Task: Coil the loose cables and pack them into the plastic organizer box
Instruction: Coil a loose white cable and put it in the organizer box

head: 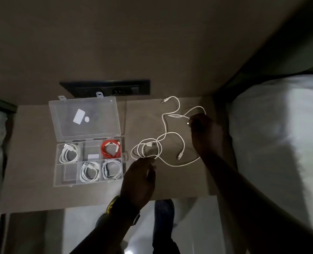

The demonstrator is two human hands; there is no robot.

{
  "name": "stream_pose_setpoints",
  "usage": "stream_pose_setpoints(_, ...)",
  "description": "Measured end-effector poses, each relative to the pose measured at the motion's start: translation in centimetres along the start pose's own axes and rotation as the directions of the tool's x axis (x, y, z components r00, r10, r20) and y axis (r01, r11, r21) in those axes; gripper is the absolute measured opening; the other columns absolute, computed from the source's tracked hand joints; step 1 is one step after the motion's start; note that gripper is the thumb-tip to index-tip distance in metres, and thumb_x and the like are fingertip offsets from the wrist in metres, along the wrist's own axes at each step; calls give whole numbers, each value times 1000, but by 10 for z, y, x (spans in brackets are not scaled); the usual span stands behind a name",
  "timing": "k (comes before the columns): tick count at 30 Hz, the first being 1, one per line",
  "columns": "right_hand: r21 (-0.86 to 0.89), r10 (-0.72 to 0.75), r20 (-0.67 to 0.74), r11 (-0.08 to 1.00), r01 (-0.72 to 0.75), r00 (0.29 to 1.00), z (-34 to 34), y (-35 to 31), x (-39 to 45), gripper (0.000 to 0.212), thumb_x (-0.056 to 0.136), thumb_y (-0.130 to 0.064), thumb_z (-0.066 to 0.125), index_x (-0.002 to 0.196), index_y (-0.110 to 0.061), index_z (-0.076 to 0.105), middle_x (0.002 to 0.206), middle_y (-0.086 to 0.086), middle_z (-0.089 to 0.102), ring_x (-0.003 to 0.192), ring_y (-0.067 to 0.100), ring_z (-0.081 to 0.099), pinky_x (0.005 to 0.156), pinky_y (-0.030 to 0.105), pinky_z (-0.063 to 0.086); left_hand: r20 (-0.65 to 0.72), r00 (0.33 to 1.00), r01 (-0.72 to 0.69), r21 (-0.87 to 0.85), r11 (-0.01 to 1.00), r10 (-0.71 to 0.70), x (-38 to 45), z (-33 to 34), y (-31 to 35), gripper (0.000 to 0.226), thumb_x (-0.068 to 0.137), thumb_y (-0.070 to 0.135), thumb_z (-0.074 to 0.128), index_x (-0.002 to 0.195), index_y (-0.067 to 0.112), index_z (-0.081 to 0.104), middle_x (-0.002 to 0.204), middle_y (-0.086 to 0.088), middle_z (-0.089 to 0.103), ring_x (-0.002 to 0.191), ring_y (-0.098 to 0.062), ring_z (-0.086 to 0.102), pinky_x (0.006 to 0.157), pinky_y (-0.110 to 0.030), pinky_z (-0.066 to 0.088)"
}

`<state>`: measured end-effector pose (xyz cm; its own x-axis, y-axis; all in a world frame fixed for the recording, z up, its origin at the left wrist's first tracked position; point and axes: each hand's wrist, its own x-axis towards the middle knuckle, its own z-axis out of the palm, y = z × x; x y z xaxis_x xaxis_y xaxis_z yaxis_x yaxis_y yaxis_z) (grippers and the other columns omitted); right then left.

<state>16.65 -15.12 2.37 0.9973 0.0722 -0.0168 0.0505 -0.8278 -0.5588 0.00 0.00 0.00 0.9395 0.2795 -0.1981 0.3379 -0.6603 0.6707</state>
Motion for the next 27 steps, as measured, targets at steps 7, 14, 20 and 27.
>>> stream_pose_setpoints(7,117,-132,-14,984,133,991,23,-16,34,13,86,-8,59,80,-13,70,85,9,73,80,26,66,70,27,45,-60,998,-14,12,1000,15,36,13,18,20,87,17,56,101,21,69,97,4,72,85,-16,63,74,-18,40)
stream_pose_setpoints(14,-413,67,253,910,45,965,92,-5,114,28,93,-24,52,113,-5,61,120,18,63,112,34,58,94,37,42,-60,998,-4,-123,992,-3,67,3,17,20,85,18,52,96,23,69,95,5,72,86,-13,64,79,-33,52)
stream_pose_setpoints(20,-71,-499,290,839,539,816,56,-19,89,14,86,-13,54,95,-8,63,96,18,66,87,40,62,77,45,51,-245,968,1,-220,975,-56,98,-27,9,27,90,25,56,116,20,62,116,-2,66,107,-21,61,90,-38,51)
stream_pose_setpoints(27,339,-525,300,839,425,796,10,-62,53,4,97,-18,54,94,-18,51,77,-1,64,71,17,63,68,39,50,140,977,210,-498,842,-161,120,-87,45,37,98,33,47,78,11,68,62,1,60,65,-15,59,69,-30,46)
